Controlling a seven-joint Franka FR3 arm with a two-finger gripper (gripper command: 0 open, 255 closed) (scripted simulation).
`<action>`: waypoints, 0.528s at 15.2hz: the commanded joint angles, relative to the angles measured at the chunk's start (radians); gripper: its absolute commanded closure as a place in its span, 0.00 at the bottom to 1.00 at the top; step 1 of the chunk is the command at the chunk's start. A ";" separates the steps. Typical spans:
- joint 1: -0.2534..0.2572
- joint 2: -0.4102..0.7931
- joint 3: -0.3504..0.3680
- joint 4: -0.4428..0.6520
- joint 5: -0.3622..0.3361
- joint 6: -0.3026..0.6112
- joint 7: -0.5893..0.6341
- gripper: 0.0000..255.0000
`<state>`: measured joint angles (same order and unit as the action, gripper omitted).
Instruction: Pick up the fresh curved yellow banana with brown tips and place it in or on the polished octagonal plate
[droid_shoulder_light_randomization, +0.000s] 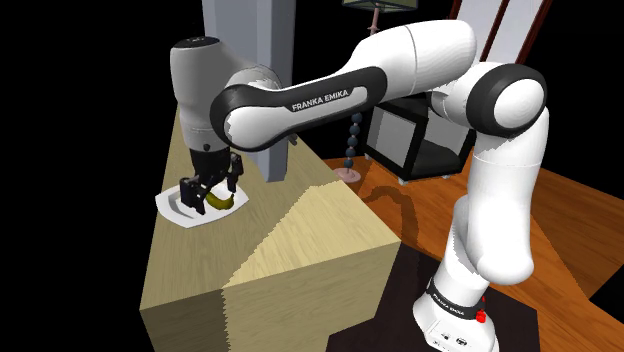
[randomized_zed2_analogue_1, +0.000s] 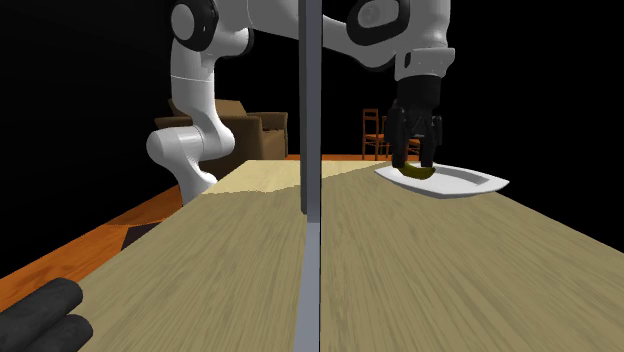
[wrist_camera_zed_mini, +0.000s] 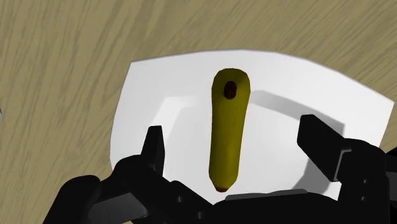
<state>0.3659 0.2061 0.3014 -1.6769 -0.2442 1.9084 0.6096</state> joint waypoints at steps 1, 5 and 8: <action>0.000 0.001 0.000 -0.003 -0.001 0.004 0.000 0.00; 0.000 0.001 0.000 -0.003 -0.001 0.004 0.000 0.00; 0.000 0.001 0.000 -0.003 -0.001 0.004 0.000 1.00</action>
<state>0.3655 0.2067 0.3011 -1.6797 -0.2447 1.9124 0.6098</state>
